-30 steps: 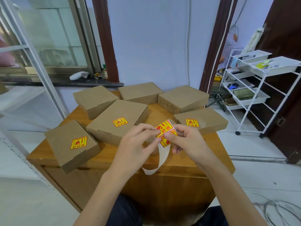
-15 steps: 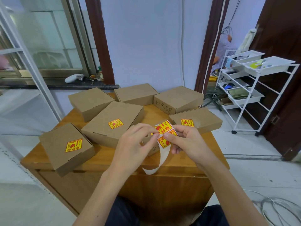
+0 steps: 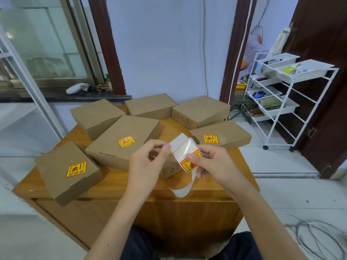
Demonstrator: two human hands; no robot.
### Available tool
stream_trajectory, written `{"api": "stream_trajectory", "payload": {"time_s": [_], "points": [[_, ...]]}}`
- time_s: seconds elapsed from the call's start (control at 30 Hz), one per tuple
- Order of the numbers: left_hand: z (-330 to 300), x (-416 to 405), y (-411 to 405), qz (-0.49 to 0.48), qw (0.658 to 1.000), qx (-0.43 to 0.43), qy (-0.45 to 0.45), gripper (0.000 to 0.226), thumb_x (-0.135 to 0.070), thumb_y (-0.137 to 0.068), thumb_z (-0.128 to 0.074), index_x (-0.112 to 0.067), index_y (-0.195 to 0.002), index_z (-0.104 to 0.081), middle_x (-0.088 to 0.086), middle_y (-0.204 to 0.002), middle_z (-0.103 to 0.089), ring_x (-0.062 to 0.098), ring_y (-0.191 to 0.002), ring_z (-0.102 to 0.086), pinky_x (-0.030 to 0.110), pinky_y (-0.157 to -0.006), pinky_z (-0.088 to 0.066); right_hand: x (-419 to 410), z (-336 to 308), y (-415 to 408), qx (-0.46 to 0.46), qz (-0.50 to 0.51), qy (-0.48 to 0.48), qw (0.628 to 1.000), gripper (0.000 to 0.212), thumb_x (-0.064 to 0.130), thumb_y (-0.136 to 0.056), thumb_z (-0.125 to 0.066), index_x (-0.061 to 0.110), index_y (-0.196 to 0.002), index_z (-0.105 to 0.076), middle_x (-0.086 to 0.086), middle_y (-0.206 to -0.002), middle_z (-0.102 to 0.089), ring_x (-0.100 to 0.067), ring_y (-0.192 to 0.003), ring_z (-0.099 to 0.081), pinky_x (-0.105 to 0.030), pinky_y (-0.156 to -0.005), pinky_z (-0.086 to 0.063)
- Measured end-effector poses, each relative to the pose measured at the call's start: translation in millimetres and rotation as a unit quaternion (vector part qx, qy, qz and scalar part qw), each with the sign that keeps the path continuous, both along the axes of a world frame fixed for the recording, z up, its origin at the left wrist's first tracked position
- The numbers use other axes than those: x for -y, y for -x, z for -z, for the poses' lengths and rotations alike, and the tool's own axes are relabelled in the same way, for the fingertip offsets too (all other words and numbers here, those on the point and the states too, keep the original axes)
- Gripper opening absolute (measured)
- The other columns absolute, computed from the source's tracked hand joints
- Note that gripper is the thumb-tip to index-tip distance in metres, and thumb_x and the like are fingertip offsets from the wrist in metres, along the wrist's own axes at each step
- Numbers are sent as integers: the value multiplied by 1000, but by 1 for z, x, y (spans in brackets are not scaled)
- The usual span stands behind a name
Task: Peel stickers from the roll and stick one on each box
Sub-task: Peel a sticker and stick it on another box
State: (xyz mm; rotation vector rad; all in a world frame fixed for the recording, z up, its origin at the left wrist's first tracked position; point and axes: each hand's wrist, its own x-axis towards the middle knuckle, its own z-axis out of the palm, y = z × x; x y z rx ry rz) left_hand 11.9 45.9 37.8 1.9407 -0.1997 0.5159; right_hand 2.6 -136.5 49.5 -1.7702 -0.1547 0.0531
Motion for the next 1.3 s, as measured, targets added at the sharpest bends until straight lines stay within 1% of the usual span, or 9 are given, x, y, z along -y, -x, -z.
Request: {"api": "stream_trajectory", "payload": {"time_s": [0.07, 0.23, 0.37, 0.57, 0.7, 0.8, 0.9, 1.13, 1.3], "points": [[1, 0, -3, -2, 1000, -10, 16, 7, -27, -91, -62, -28, -93, -69, -16, -88, -68, 4, -86, -61, 14, -64, -50, 1, 1, 0, -2, 1, -1, 1000, 24, 25, -89, -64, 13, -109, -68, 4, -78, -72, -12, -55, -60, -23, -54, -49], [4, 3, -9, -2, 999, -25, 29, 6, -28, -91, -62, -31, -91, -67, -18, -88, -66, 0, -86, -59, 13, -62, -49, 4, 3, -4, -6, 10, -3, 1000, 25, 26, -88, -64, 16, -111, -68, 7, -78, -72, -9, -54, -60, -22, -54, -49], [8, 6, -17, -10, 998, -42, 38, 7, -31, -91, -62, -29, -93, -68, -16, -88, -67, 6, -86, -62, 10, -62, -49, 9, 5, -7, -7, 16, -1, 1000, 20, 26, -88, -64, 19, -106, -68, 10, -76, -72, -7, -53, -60, -19, -52, -49], [9, 10, -26, -25, 995, -62, 71, 6, -29, -92, -60, -30, -90, -66, -14, -86, -66, 11, -85, -63, 16, -64, -48, 16, 4, -10, -7, 19, -20, 1000, 10, 27, -89, -63, 32, -97, -68, 10, -74, -74, -5, -51, -60, -17, -51, -49], [10, 9, -32, -21, 994, -63, 87, 9, -26, -93, -58, -31, -89, -64, -10, -84, -67, 14, -84, -63, 22, -69, -51, 23, 2, -14, -9, 42, -50, 998, 11, 22, -90, -63, 22, -98, -69, 7, -68, -73, -5, -47, -57, -17, -49, -47], [11, 10, -38, -2, 994, -60, 91, 10, -24, -94, -58, -30, -88, -64, -9, -76, -68, 10, -76, -64, 21, -67, -53, 26, 1, -18, -4, 57, -51, 997, 9, 24, -90, -62, 26, -96, -68, 8, -67, -72, -4, -47, -57, -18, -51, -48], [11, 12, -46, 8, 995, -58, 83, 10, -25, -93, -58, -29, -90, -66, -6, -76, -69, 10, -74, -65, 21, -67, -55, 28, 2, -23, -3, 65, -50, 997, 10, 24, -90, -62, 24, -98, -68, 6, -72, -73, -4, -47, -58, -19, -52, -49], [-1, 24, -74, 43, 997, -41, 56, 10, -22, -94, -58, -26, -91, -67, -7, -87, -70, 2, -71, -62, 12, -61, -50, 31, 1, -37, 1, 85, -69, 994, 11, 23, -90, -63, 24, -99, -69, 4, -74, -73, -3, -48, -57, -19, -52, -47], [-5, 35, -106, 60, 997, -33, 22, 8, -23, -93, -59, -24, -93, -67, -4, -90, -70, 11, -73, -63, 22, -66, -53, 34, -1, -53, 12, 97, -70, 993, 11, 22, -90, -63, 25, -99, -68, 1, -77, -73, -5, -49, -57, -23, -54, -48]]}}
